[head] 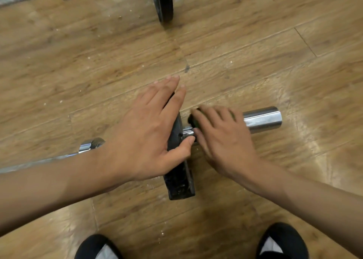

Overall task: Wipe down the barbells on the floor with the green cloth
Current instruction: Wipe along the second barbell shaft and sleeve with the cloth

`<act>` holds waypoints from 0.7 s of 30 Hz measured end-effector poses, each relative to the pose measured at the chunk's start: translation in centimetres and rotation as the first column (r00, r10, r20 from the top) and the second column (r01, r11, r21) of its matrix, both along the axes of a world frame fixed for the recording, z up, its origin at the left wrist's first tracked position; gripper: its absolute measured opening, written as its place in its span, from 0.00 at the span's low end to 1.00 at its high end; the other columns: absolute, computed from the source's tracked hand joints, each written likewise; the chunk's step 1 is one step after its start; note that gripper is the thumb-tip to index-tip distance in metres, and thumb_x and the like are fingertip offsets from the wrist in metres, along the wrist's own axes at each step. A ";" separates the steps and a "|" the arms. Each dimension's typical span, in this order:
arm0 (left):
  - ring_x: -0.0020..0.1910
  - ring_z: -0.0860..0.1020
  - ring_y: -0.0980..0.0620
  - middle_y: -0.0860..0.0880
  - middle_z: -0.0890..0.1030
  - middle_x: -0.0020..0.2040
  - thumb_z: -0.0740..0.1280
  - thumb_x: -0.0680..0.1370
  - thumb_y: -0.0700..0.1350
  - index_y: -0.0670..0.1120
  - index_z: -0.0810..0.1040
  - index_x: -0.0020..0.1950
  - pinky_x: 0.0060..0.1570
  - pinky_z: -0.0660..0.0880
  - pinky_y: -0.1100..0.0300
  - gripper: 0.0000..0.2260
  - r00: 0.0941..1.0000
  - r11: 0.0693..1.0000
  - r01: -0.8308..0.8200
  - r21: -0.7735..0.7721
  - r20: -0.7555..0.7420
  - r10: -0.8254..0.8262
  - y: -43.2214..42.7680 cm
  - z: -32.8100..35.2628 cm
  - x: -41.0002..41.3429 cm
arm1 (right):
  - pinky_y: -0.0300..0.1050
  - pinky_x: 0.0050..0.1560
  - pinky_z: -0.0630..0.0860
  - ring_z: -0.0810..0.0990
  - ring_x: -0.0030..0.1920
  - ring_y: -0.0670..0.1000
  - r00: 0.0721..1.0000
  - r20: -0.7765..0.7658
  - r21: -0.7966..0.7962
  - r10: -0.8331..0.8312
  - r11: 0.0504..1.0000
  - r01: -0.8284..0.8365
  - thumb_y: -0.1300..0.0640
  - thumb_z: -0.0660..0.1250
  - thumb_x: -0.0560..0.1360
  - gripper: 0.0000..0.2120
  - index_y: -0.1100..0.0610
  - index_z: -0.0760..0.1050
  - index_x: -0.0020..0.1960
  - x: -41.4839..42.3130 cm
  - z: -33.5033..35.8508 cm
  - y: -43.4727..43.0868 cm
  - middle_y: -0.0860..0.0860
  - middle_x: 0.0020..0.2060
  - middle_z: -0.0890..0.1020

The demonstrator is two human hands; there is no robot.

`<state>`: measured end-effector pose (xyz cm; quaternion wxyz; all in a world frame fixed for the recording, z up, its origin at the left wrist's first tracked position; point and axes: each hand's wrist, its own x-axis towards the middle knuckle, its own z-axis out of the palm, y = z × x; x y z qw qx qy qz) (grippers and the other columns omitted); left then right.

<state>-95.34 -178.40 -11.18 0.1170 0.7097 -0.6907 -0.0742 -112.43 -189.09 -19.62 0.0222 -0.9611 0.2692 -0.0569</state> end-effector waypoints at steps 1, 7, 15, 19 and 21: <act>0.79 0.64 0.35 0.32 0.66 0.78 0.60 0.78 0.59 0.32 0.65 0.78 0.80 0.59 0.42 0.37 1.000 1.000 0.003 -0.010 -0.009 -0.003 0.1 0.0 0.0 | 0.59 0.64 0.70 0.77 0.64 0.61 0.998 0.005 0.018 0.062 0.998 -0.062 0.47 0.53 0.85 0.23 0.56 0.72 0.74 0.2 -0.2 0.3 0.55 0.68 0.77; 0.81 0.61 0.38 0.34 0.64 0.80 0.59 0.79 0.60 0.33 0.61 0.81 0.81 0.57 0.42 0.39 1.000 1.000 -0.026 0.008 -0.013 0.026 0.2 -0.2 -0.2 | 0.65 0.81 0.50 0.72 0.68 0.61 0.991 -0.046 -0.033 -0.123 0.992 0.121 0.46 0.51 0.85 0.23 0.54 0.70 0.75 -5.9 0.4 -4.4 0.55 0.69 0.76; 0.79 0.64 0.35 0.33 0.67 0.78 0.60 0.79 0.59 0.32 0.64 0.79 0.80 0.57 0.40 0.38 0.999 1.000 -0.016 -0.007 -0.039 0.016 -0.3 -0.1 -0.3 | 0.61 0.78 0.59 0.73 0.69 0.63 0.999 0.029 0.077 -0.017 0.997 0.015 0.45 0.51 0.85 0.26 0.57 0.70 0.77 -0.1 0.3 0.6 0.59 0.71 0.76; 0.80 0.63 0.36 0.33 0.65 0.79 0.60 0.79 0.59 0.33 0.62 0.80 0.80 0.56 0.42 0.38 0.999 1.000 -0.008 -0.007 -0.037 0.008 -0.4 -0.1 0.1 | 0.58 0.63 0.70 0.77 0.56 0.62 0.986 0.105 0.025 0.133 0.990 -0.136 0.47 0.58 0.84 0.22 0.56 0.75 0.72 0.4 0.3 -0.5 0.58 0.60 0.79; 0.80 0.63 0.36 0.33 0.65 0.79 0.60 0.79 0.58 0.33 0.62 0.80 0.81 0.56 0.43 0.38 0.999 1.000 -0.011 -0.018 -0.038 0.011 -0.3 -0.1 0.3 | 0.56 0.54 0.70 0.76 0.51 0.61 0.981 0.169 0.014 0.094 0.995 -0.097 0.47 0.60 0.84 0.18 0.56 0.77 0.66 -0.7 0.4 -1.9 0.58 0.53 0.78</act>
